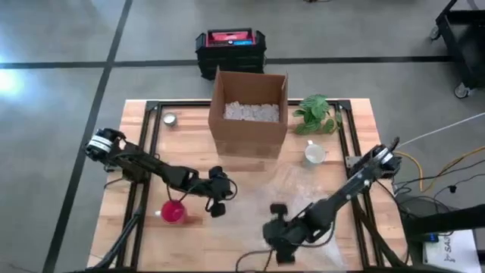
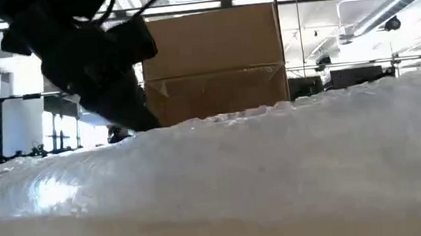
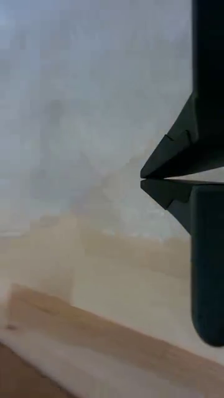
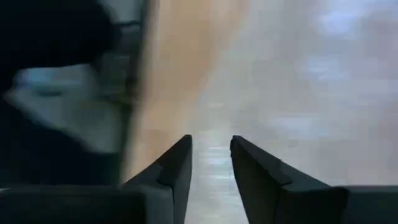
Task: Wrap mug
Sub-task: Prepare the bubble wrap, then wrap the white mug with bubble wrap
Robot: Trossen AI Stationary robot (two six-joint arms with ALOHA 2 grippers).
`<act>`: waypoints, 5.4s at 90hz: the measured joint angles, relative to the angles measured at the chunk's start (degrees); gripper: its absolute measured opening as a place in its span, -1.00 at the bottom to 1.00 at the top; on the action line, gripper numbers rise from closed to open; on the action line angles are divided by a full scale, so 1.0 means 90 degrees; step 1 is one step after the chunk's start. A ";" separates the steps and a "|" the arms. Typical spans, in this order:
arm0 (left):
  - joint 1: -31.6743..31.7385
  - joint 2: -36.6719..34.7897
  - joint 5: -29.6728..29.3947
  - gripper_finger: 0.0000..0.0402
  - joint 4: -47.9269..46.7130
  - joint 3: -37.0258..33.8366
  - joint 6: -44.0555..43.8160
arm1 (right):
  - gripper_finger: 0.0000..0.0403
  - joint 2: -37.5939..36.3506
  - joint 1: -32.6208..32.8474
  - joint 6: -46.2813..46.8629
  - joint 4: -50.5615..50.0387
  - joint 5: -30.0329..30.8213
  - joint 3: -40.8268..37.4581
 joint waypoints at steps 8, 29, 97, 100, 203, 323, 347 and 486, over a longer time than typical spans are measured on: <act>0.0001 -0.0295 -0.0002 -1.00 0.0127 0.0015 0.0006 | -0.61 -0.0309 -0.0031 0.0679 -0.1142 0.0757 -0.0112; 0.0246 -0.0052 0.0210 -0.89 0.0577 0.0541 0.0805 | -0.54 -0.1026 0.0071 0.2546 -0.1835 0.0651 -0.1628; 0.1149 0.3072 0.2403 -0.57 -0.1978 0.4299 0.2130 | -0.06 -0.1705 0.0128 0.2668 0.2010 0.0627 -0.4524; 0.1099 0.3004 0.2431 -0.77 -0.2107 0.4371 0.2144 | -0.07 -0.1648 0.0119 0.2666 0.1993 0.0610 -0.4529; -0.3114 0.1882 0.0840 -0.68 -0.1995 0.4124 -0.2235 | -0.14 -0.1554 -0.0204 0.3786 0.1725 0.0340 -0.4491; -0.1797 0.2459 -0.1508 -0.89 -0.2374 0.2523 -0.2551 | -0.06 -0.0998 0.0031 0.2333 0.1728 -0.0741 -0.4131; -0.0623 0.1925 -0.1459 -0.89 -0.3683 0.2709 -0.1154 | -0.08 -0.1469 0.0335 0.2558 0.1362 -0.0883 -0.3836; -0.1246 0.1022 -0.0901 -0.89 -0.3010 0.2487 -0.1323 | -0.93 -0.4120 -0.4171 -0.1558 -0.2371 -0.1124 -0.3559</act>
